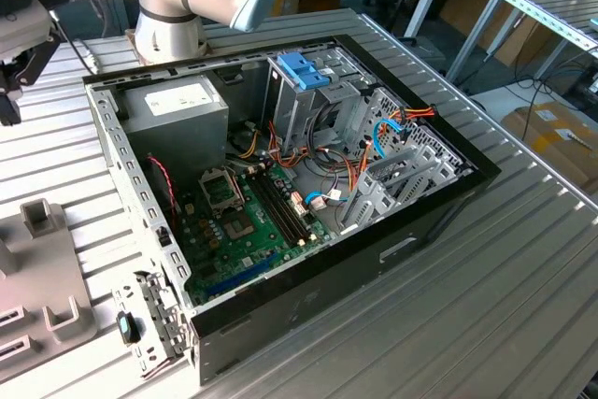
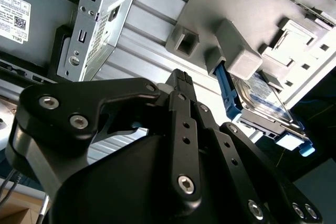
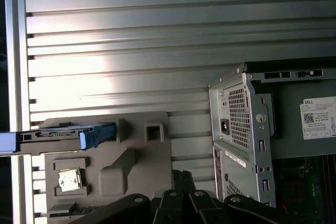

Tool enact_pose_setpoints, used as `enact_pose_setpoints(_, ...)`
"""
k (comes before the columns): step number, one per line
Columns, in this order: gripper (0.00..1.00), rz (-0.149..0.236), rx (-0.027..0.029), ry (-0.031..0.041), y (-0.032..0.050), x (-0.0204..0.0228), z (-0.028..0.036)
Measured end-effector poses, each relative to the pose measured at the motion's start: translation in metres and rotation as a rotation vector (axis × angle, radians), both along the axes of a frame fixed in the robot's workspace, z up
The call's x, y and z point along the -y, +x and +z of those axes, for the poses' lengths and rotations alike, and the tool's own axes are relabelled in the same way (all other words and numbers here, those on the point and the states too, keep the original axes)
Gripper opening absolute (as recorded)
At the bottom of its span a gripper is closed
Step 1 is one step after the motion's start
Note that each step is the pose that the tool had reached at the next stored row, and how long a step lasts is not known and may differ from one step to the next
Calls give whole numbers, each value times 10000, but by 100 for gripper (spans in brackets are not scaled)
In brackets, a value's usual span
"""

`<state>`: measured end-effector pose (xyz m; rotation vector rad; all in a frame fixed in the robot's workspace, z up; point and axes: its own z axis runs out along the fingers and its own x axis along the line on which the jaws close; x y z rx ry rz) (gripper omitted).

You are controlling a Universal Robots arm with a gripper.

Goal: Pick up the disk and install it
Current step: 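Reach for the disk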

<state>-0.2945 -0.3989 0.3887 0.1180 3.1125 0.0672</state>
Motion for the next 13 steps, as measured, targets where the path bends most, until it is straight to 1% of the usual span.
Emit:
enact_pose_setpoints(10,11,0,-1,-4,-2,0,-118)
enact_pose_setpoints(13,11,-1,-1,-6,-26,-8,-132)
